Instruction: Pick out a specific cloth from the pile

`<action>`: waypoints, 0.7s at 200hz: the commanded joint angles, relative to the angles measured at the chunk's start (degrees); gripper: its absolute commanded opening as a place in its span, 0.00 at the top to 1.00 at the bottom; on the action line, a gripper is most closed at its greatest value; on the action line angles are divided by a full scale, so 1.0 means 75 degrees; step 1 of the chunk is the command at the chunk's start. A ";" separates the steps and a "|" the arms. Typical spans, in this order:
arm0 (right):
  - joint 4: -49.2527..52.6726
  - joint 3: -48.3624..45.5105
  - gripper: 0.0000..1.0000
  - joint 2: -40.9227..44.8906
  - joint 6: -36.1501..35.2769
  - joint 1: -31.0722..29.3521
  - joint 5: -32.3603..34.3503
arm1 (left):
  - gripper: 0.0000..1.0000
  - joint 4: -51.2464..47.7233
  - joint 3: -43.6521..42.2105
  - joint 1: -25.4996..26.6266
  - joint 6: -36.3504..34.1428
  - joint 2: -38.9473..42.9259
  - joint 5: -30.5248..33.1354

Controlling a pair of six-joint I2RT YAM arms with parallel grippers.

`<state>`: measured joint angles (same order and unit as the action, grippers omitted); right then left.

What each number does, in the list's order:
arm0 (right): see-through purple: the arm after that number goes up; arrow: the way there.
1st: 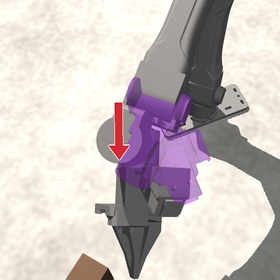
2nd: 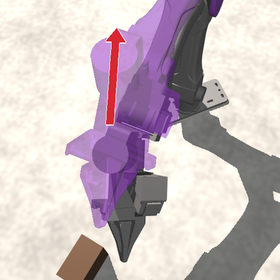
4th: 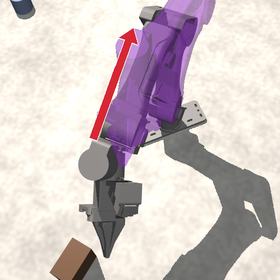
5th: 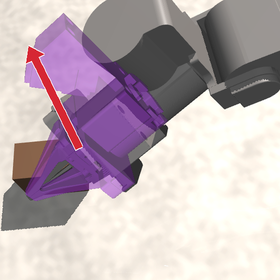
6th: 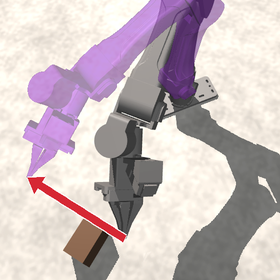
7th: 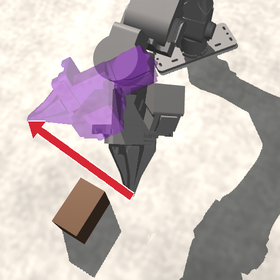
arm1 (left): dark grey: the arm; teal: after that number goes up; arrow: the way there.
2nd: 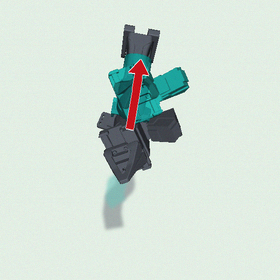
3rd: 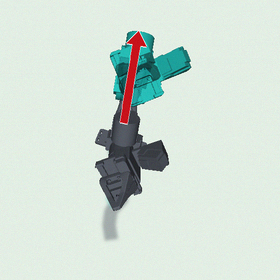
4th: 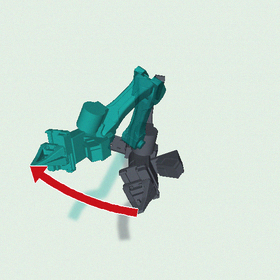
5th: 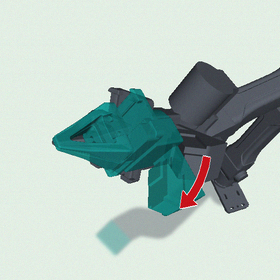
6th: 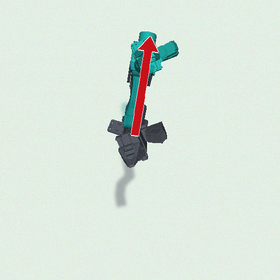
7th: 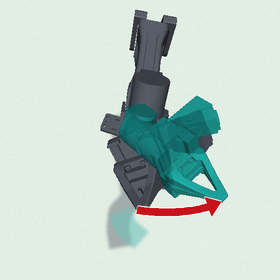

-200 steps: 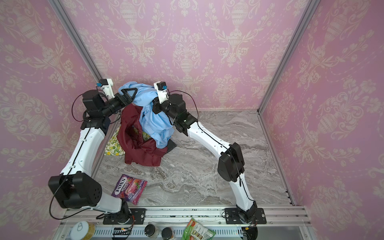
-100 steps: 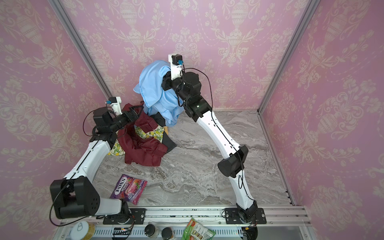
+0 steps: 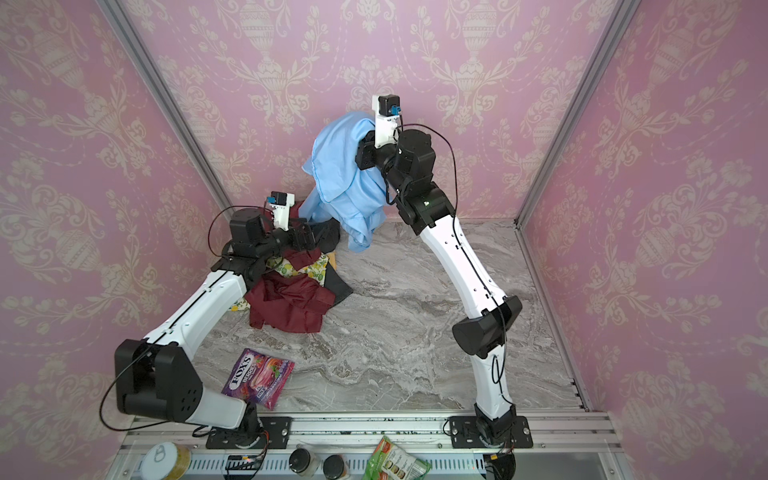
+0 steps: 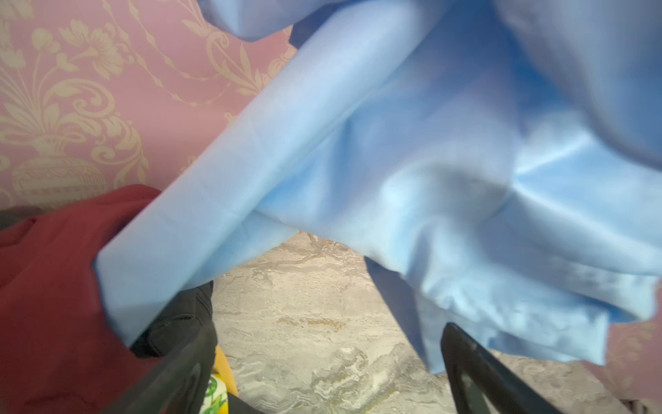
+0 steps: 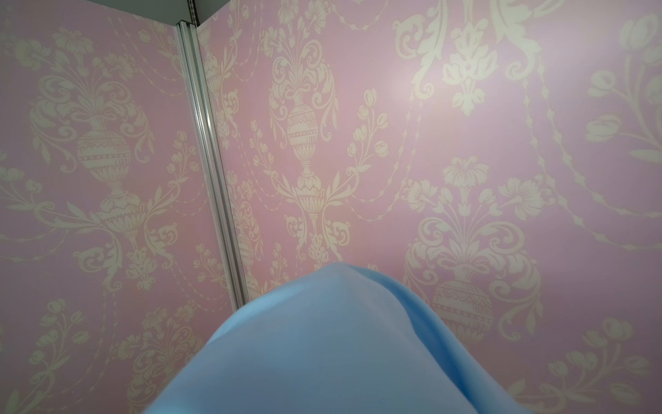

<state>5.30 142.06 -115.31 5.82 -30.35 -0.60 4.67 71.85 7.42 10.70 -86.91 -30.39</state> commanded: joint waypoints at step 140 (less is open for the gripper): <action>-0.0823 -0.2925 1.00 0.2041 0.0067 0.0267 0.0198 | 1.00 0.0921 0.3865 0.0388 -0.0319 -0.2300 0.0250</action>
<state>1.72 123.09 -101.21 6.07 -29.63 -0.69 9.08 98.06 10.26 3.86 -107.46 -27.33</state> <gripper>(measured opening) 0.060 0.064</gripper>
